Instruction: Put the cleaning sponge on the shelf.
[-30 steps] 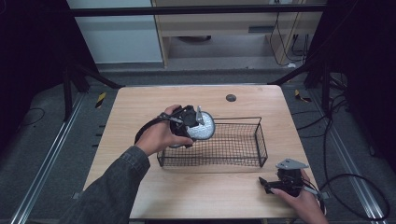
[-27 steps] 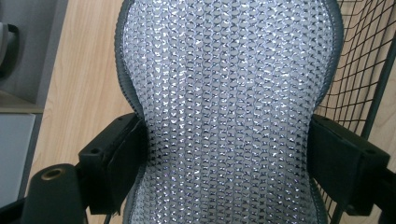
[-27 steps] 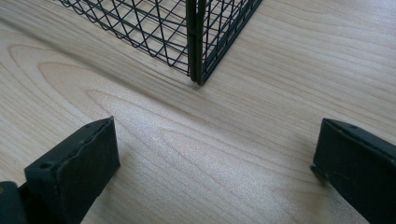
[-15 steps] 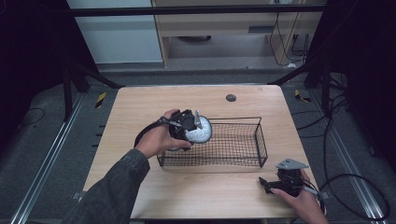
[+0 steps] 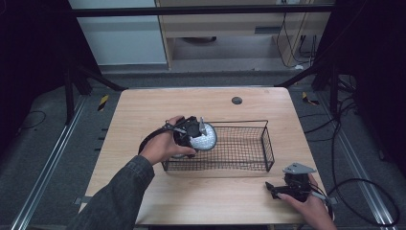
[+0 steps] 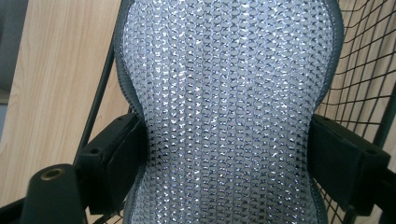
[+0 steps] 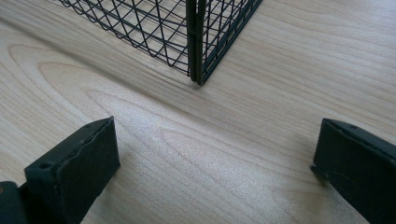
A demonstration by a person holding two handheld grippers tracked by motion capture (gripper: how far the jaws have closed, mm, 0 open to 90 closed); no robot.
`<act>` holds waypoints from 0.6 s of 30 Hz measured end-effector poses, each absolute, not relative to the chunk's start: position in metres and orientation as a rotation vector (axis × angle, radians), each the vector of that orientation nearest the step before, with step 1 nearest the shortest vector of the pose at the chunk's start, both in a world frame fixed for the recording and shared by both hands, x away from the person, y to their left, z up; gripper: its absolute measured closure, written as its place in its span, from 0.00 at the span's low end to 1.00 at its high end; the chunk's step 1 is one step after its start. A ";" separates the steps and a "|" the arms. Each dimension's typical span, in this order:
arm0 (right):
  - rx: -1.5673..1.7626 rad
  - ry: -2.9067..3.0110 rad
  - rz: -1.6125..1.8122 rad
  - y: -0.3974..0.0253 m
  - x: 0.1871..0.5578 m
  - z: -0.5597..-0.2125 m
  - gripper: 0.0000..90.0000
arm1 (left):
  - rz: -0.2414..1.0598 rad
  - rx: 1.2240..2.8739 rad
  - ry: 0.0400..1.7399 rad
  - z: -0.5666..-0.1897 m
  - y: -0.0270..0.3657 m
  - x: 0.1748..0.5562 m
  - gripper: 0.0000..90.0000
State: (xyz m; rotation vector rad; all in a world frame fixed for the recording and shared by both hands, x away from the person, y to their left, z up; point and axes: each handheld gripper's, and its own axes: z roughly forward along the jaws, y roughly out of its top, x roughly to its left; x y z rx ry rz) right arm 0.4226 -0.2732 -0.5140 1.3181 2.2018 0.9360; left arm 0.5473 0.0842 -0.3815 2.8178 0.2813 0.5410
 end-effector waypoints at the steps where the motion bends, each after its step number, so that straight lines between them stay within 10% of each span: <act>1: 1.318 2.202 0.936 -0.273 0.423 -0.514 0.00 | 0.536 2.817 0.285 -0.382 0.084 0.548 0.17; 18: 1.318 2.202 0.937 -0.273 0.423 -0.514 0.00 | 0.430 2.762 0.388 -0.388 0.093 0.551 0.04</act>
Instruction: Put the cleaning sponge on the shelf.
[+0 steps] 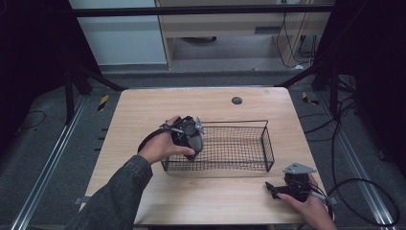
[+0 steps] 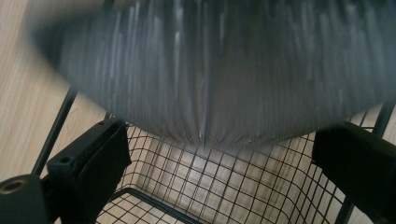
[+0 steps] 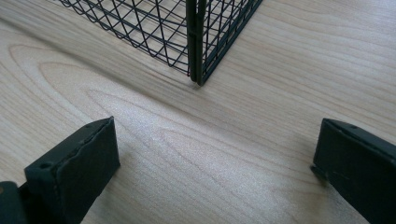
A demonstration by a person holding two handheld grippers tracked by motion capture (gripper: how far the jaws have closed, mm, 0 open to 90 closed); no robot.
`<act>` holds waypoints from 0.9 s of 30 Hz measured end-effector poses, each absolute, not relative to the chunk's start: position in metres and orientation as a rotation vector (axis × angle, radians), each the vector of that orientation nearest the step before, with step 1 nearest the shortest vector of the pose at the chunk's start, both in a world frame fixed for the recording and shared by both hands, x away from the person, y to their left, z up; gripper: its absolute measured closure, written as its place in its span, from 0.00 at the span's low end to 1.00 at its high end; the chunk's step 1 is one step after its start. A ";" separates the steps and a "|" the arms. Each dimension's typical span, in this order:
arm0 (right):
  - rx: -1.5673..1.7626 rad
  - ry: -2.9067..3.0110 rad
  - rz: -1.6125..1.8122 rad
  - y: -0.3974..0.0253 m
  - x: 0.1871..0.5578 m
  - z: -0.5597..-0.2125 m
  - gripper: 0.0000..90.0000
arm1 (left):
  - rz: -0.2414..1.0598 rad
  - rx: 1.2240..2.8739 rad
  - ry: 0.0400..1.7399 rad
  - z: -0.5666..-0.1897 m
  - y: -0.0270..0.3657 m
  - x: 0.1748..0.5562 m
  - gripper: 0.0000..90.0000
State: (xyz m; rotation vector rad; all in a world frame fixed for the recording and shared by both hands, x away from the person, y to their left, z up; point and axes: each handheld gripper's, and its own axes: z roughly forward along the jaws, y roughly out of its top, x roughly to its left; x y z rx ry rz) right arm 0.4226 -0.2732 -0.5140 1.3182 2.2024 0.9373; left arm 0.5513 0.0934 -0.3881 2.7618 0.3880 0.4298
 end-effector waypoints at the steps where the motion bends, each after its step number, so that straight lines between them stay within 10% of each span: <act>1: 1.318 2.202 0.936 -0.273 0.423 -0.514 0.00 | 0.425 2.758 0.387 -0.388 0.094 0.551 0.05; 27: 1.318 2.203 0.938 -0.273 0.423 -0.514 0.00 | 0.402 2.712 0.356 -0.381 0.093 0.545 0.14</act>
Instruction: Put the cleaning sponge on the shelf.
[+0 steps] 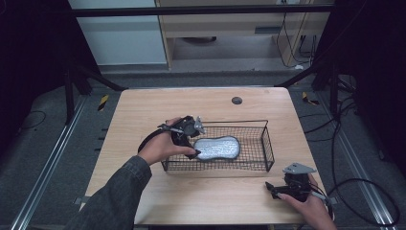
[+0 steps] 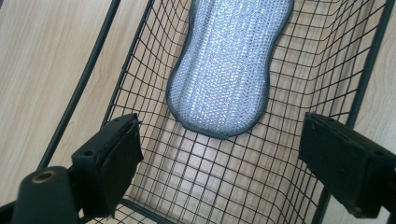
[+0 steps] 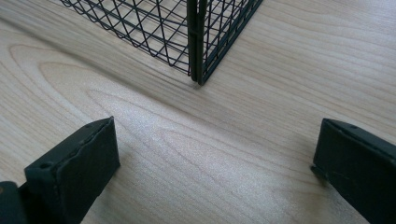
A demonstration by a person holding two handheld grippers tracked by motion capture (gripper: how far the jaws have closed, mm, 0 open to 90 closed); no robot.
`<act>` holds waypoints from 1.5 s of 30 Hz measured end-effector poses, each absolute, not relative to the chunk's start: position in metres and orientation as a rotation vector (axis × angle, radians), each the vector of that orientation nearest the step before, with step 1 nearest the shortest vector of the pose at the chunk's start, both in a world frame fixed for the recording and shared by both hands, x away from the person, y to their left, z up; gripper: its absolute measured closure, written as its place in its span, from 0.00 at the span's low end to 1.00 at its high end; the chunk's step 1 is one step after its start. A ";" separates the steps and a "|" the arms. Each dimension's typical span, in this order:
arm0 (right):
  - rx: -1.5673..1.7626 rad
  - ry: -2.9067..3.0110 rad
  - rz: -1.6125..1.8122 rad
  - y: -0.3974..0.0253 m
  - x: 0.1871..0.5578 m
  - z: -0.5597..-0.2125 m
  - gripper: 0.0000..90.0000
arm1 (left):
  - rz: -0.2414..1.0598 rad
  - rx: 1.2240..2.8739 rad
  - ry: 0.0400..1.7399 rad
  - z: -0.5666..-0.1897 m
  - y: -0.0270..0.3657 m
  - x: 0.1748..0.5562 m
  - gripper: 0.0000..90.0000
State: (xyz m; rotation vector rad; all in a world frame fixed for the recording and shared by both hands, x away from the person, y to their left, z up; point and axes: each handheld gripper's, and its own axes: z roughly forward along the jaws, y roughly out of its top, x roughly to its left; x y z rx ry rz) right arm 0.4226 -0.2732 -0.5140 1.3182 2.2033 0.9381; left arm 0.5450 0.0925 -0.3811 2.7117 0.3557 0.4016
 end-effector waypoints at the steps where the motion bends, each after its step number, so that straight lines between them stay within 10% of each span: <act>1: 1.318 2.203 0.938 -0.273 0.423 -0.514 0.00 | 0.405 2.711 0.356 -0.381 0.093 0.545 0.15; 45: 1.318 2.203 0.938 -0.273 0.423 -0.514 0.00 | 0.477 2.459 0.531 -0.357 0.153 0.513 0.30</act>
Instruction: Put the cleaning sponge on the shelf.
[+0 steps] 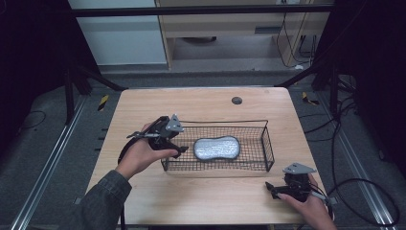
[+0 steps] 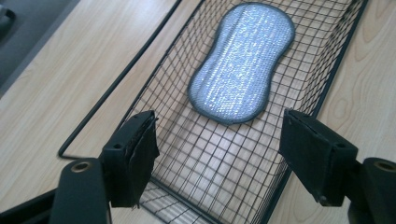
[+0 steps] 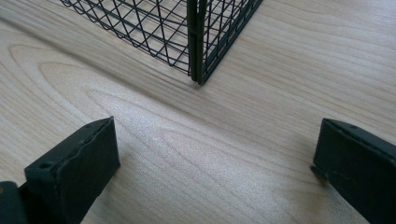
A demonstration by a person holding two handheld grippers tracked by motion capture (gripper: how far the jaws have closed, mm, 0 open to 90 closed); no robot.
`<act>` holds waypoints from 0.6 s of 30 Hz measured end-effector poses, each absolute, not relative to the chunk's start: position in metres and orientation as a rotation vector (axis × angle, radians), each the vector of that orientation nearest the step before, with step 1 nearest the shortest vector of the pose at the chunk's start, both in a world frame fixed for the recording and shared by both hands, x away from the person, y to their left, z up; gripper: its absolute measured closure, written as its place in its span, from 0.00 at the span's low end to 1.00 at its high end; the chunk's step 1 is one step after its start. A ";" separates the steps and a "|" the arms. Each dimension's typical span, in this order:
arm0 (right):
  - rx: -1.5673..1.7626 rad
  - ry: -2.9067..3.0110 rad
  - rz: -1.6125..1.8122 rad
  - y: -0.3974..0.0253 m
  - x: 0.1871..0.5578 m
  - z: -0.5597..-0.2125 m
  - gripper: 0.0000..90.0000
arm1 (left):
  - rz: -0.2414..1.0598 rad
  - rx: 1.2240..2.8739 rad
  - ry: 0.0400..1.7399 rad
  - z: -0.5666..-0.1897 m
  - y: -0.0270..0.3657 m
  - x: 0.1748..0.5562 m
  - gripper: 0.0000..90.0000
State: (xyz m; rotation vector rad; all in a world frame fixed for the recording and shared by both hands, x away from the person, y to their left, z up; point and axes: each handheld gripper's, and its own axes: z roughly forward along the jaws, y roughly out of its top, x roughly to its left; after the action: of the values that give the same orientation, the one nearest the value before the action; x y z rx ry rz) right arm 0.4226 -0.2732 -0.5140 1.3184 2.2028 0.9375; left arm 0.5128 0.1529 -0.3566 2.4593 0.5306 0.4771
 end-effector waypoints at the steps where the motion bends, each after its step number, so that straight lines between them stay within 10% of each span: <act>1: 1.318 2.203 0.937 -0.273 0.423 -0.514 0.00 | 0.477 2.459 0.531 -0.357 0.153 0.513 0.30; 18: 1.318 2.200 0.934 -0.273 0.422 -0.514 0.01 | 0.550 2.279 0.794 -0.360 0.219 0.499 0.04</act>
State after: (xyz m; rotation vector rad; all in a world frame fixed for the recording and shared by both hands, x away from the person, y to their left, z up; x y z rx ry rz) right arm 0.4222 -0.2733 -0.5140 1.3178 2.1999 0.9339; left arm 0.4989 0.2188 -0.3605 2.2789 0.7944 0.5500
